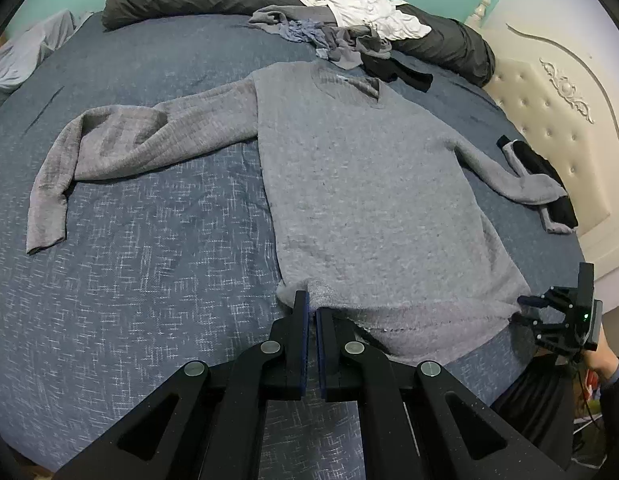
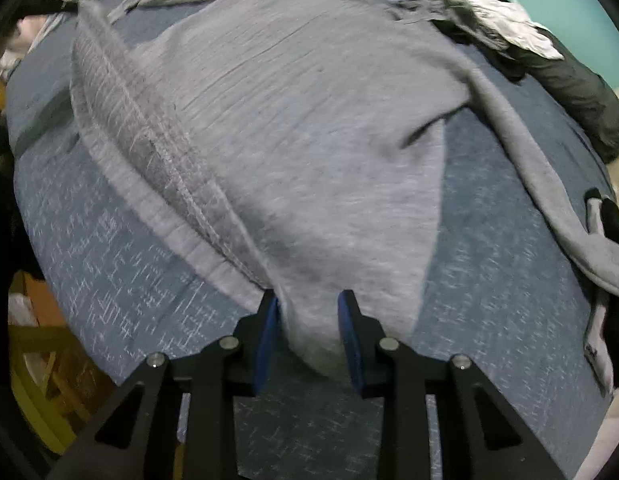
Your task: Fold clothes
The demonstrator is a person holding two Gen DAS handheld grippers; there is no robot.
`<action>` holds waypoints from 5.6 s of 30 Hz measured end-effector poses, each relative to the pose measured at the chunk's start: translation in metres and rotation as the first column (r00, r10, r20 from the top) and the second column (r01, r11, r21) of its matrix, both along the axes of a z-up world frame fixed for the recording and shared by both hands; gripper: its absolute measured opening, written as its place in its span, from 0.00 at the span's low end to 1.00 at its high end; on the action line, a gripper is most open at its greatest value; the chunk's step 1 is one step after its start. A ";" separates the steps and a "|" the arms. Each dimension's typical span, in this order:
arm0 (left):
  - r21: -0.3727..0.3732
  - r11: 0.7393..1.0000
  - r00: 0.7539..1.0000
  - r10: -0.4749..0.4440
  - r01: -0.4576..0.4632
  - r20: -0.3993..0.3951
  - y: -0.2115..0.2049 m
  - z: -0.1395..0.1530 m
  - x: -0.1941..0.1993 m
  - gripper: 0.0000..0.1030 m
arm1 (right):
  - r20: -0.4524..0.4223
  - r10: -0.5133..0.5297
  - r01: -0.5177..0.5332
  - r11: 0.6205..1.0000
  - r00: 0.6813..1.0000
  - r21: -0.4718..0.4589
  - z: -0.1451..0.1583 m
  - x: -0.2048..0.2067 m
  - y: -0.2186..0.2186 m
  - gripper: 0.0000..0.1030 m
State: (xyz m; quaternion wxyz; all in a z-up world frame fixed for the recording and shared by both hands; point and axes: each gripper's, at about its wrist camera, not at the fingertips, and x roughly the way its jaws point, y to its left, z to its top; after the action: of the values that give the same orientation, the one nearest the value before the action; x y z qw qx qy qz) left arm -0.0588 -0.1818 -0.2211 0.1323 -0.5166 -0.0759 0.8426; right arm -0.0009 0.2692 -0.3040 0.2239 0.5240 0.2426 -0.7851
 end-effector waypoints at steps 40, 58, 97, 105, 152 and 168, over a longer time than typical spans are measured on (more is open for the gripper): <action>-0.042 0.998 0.994 -0.053 0.049 -0.095 -0.002 0.054 0.033 0.03 | -0.215 -0.146 0.098 0.971 0.966 -0.219 0.123 -0.006 0.040 0.02; -0.114 0.966 0.952 -0.250 0.233 -0.178 0.062 0.110 0.071 0.03 | -0.261 -0.277 0.194 0.933 0.925 -0.304 0.189 0.034 0.097 0.02; 0.002 0.985 0.979 -0.172 0.172 0.111 0.068 -0.039 0.034 0.31 | 0.040 -0.228 0.228 0.914 0.973 -0.337 0.098 0.028 0.115 0.07; 0.018 0.994 0.984 -0.109 0.108 0.143 0.090 -0.073 -0.019 0.32 | 0.047 -0.283 0.280 0.888 0.958 -0.365 0.086 0.005 0.115 0.08; 0.055 0.998 0.986 -0.001 -0.008 0.166 -0.011 -0.069 0.000 0.37 | 0.200 -0.244 0.295 0.912 0.949 -0.285 0.034 -0.023 0.056 0.20; 0.059 0.993 0.960 -0.111 0.100 0.257 0.010 -0.096 0.034 0.38 | 0.290 -0.225 0.291 0.934 0.930 -0.206 0.005 -0.023 0.034 0.41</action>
State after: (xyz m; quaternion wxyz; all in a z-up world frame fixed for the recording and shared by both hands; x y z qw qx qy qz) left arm -0.0247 -0.1717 -0.3174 0.1775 -0.6229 -0.0839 0.7573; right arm -0.0238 0.3035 -0.2992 0.2111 0.6187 0.0405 -0.7556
